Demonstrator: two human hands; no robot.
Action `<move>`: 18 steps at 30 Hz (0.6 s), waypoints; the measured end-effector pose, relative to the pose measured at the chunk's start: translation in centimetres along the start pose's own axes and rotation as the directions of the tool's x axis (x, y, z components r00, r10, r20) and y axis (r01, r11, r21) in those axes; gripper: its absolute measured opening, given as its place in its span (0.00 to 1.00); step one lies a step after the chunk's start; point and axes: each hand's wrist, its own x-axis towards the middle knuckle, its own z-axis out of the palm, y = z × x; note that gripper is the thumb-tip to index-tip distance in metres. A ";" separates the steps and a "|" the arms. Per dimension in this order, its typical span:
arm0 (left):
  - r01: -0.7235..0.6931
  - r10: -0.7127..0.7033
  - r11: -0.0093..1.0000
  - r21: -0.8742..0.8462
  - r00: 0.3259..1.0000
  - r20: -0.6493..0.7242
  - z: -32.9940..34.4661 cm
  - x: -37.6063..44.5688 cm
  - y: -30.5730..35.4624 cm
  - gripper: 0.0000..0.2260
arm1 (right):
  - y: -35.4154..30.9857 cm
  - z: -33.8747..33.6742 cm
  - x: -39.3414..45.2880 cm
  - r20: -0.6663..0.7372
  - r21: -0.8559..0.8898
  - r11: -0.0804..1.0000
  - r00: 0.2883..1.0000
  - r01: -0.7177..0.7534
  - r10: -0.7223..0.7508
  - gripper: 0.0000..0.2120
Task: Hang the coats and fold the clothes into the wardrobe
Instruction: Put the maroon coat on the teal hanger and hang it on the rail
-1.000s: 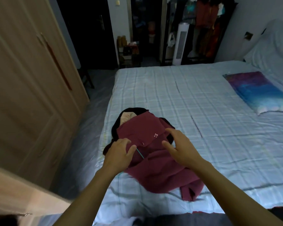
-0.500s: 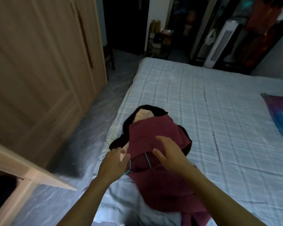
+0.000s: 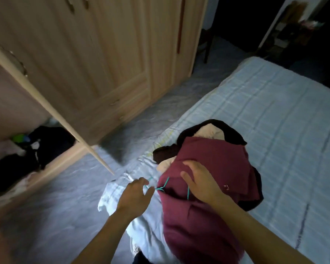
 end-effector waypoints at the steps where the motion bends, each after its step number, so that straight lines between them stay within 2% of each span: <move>1: 0.026 -0.026 1.000 -0.007 1.000 0.007 0.9 -0.1 -0.3 0.14 | 0.5 0.5 0.7 0.019 -0.002 1.000 1.000 0.024 -0.024 0.26; 8: 0.186 -0.177 0.978 -0.099 0.980 0.085 8.0 2.6 -2.3 0.15 | 3.7 3.6 6.0 0.157 -0.085 0.982 0.975 0.171 -0.156 0.26; 13: 0.349 -0.330 0.898 -0.267 0.937 0.115 12.5 4.5 -2.3 0.04 | 6.5 5.0 8.8 0.317 -0.252 0.905 0.913 0.342 -0.257 0.19; 18: 0.465 -0.421 0.859 -0.216 0.880 0.221 16.0 6.3 -2.9 0.13 | 8.6 7.2 12.1 0.337 -0.221 0.883 0.882 0.413 -0.329 0.18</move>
